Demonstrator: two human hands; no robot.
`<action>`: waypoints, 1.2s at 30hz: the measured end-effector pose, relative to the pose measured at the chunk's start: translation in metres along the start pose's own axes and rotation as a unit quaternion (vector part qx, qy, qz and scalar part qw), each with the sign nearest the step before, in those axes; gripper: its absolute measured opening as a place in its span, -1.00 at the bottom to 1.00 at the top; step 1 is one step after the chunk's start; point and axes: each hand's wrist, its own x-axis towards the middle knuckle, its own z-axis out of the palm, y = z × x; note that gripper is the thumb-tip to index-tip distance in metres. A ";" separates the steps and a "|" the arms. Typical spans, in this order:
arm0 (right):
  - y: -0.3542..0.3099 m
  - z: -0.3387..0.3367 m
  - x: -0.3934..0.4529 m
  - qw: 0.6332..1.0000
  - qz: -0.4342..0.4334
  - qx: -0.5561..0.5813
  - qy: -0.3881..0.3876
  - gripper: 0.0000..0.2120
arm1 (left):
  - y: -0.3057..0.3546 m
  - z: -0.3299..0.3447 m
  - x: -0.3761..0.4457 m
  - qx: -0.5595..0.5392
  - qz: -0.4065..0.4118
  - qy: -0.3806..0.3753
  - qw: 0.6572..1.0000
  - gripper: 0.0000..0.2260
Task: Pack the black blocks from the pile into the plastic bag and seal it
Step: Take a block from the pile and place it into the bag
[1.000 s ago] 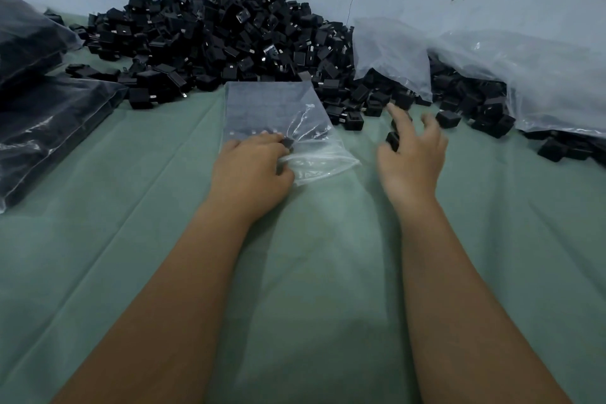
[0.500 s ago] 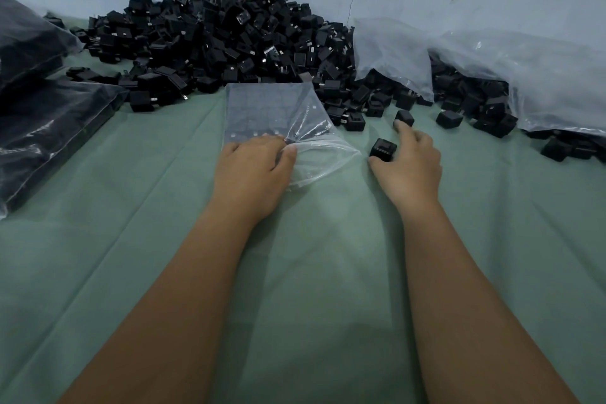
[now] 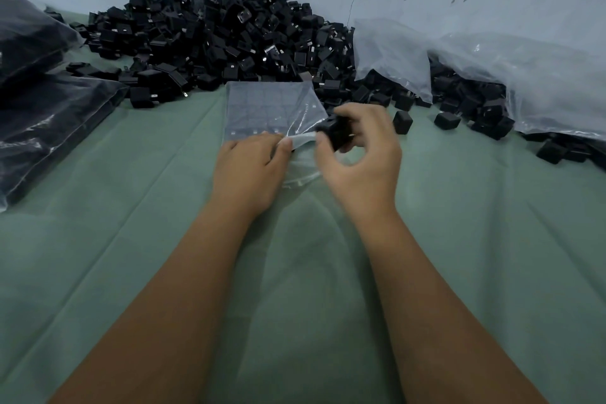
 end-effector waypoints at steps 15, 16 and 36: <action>0.011 0.008 -0.008 0.908 0.044 -0.244 -0.338 -0.67 | 0.002 0.000 0.000 -0.045 -0.032 0.021 0.998 -0.70; 0.011 0.008 -0.008 0.906 0.043 -0.259 -0.332 -0.69 | 0.002 -0.001 0.000 -0.045 -0.034 0.021 0.998 -0.71; 0.001 0.012 -0.009 0.891 0.057 -0.374 -0.252 -0.91 | -0.008 0.002 0.000 0.065 0.049 -0.002 0.997 -0.54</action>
